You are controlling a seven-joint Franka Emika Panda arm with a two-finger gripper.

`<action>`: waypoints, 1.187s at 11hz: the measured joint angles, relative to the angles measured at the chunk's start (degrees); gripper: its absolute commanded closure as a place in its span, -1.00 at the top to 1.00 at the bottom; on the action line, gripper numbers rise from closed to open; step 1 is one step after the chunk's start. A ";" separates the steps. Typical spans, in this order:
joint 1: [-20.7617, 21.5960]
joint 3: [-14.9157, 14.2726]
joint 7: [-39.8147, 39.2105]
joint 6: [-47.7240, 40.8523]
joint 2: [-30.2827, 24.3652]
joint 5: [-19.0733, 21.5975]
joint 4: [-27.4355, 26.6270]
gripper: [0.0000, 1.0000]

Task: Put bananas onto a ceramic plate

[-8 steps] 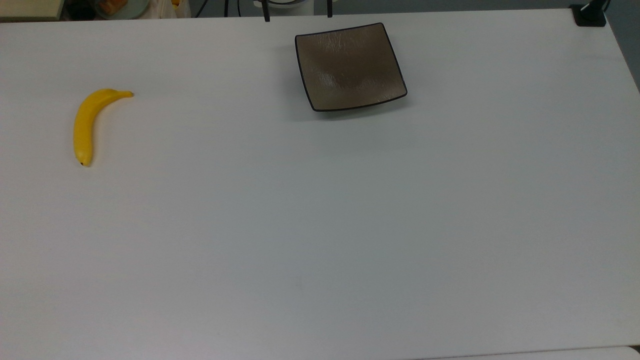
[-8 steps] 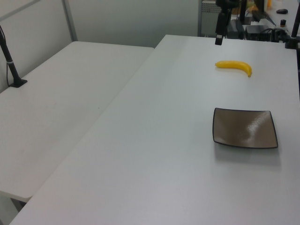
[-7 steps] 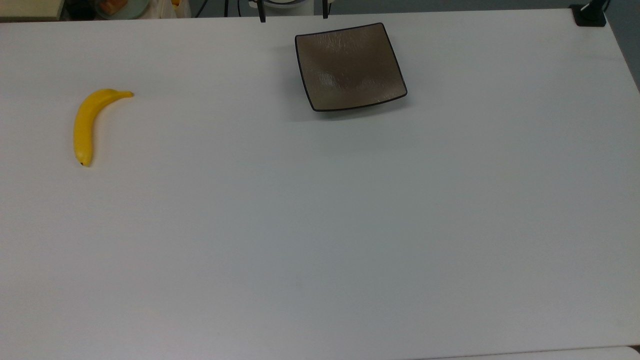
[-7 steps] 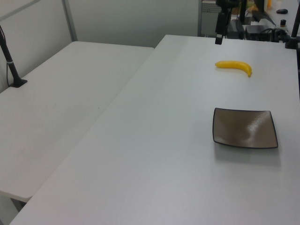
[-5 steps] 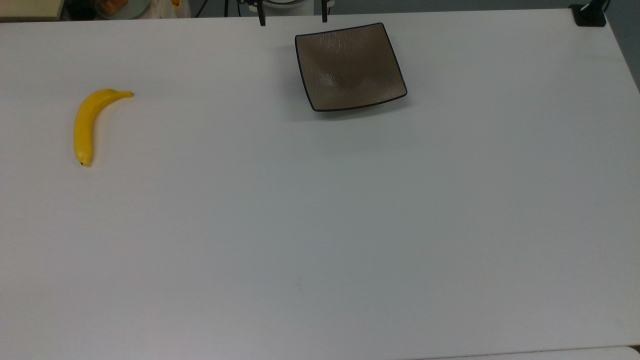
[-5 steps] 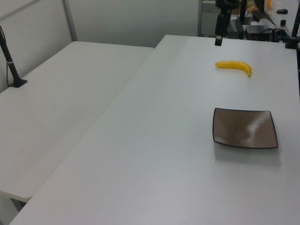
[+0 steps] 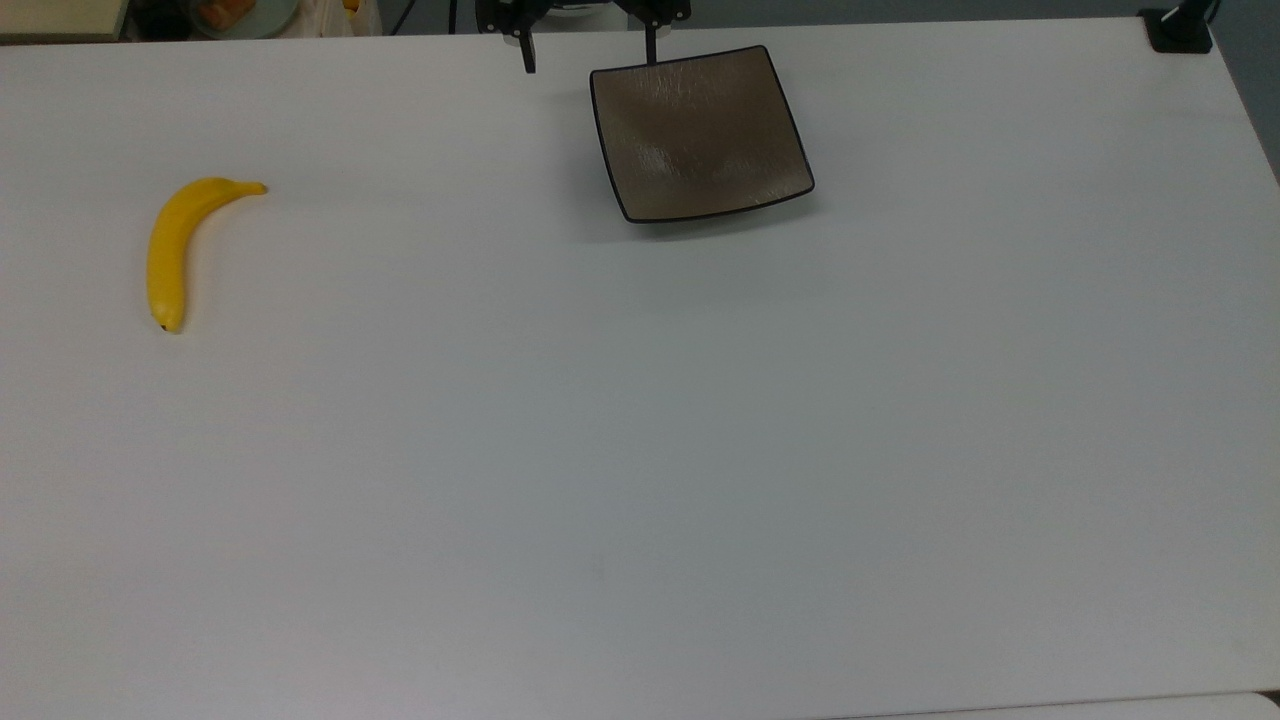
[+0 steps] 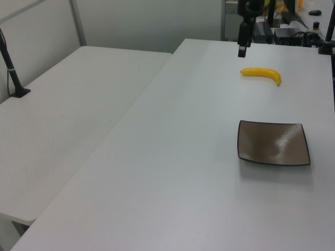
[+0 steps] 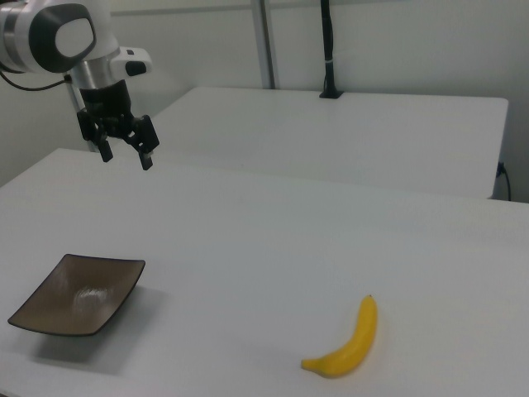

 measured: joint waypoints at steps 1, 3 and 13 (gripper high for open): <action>0.17 0.03 0.00 0.00 0.14 0.00 0.00 1.00; 0.26 0.18 0.00 0.00 0.21 0.00 0.01 1.00; -4.53 -0.76 -8.75 0.00 0.77 -0.24 1.33 1.00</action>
